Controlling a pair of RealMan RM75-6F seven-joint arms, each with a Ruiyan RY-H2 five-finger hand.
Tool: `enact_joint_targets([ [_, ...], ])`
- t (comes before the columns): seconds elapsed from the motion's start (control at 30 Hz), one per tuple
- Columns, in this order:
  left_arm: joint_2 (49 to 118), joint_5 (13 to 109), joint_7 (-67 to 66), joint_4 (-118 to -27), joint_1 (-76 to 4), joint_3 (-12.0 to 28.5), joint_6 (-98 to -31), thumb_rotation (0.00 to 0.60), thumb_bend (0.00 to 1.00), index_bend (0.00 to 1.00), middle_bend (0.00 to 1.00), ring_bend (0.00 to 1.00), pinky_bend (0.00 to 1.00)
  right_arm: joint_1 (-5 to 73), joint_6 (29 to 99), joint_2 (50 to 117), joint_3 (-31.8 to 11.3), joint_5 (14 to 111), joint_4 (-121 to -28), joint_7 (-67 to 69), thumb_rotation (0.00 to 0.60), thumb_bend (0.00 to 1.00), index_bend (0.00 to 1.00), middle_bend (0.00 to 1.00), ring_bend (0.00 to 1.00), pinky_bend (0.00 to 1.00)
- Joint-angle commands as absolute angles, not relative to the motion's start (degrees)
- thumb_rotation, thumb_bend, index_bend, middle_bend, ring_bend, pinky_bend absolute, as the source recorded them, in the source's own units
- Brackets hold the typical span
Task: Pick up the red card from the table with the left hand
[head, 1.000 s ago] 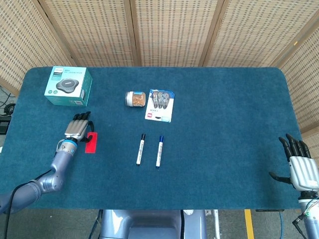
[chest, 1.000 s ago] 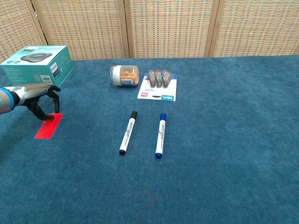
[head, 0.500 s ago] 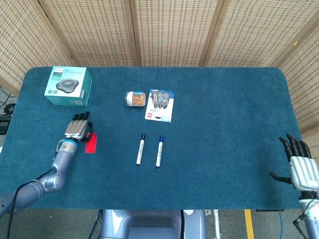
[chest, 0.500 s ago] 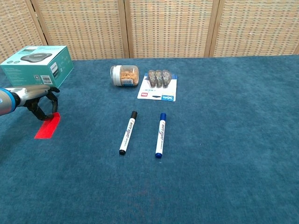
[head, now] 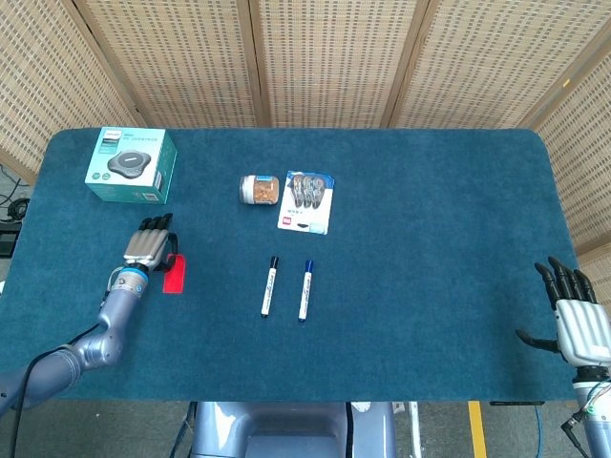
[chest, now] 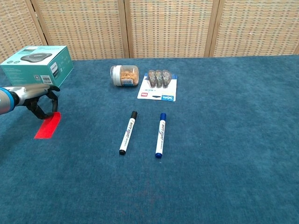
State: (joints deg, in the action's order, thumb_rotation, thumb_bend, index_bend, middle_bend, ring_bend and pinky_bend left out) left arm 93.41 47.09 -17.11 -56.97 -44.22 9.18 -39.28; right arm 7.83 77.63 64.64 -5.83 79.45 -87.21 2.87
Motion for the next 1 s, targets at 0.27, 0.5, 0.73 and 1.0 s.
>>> enact_joint_targets([
  [0.27, 75.1, 72.0, -4.4, -81.8, -33.3, 2.9, -56.7, 0.6, 0.5, 0.67, 0.0, 0.0, 0.0, 7.9, 77.5, 64.6, -5.8, 79.4, -87.3, 3.0, 0.6, 0.0, 0.0, 0.0, 0.0, 0.0],
  [0.5, 64.6, 83.8, 6.3, -87.9, -27.3, -3.2, -64.0, 0.6, 0.49, 0.67, 0.0, 0.0, 0.0, 7.5, 78.6, 64.5, -5.4, 80.5, -88.1, 2.4, 0.6, 0.0, 0.0, 0.0, 0.0, 0.0],
  [0.73, 64.0, 82.7, 11.6, -84.4, -25.5, -1.3, -66.6, 0.6, 0.45, 0.63, 0.0, 0.0, 0.0, 7.3, 79.2, 64.3, -5.3, 80.9, -88.4, 2.3, 0.6, 0.0, 0.0, 0.0, 0.0, 0.0],
  [1.0, 66.4, 79.7, 12.2, -82.0, -23.1, 1.7, -70.1, 0.6, 0.13, 0.01, 0.0, 0.0, 0.0, 7.2, 79.3, 64.2, -5.6, 80.6, -88.2, 3.1, 0.6, 0.0, 0.0, 0.0, 0.0, 0.0],
])
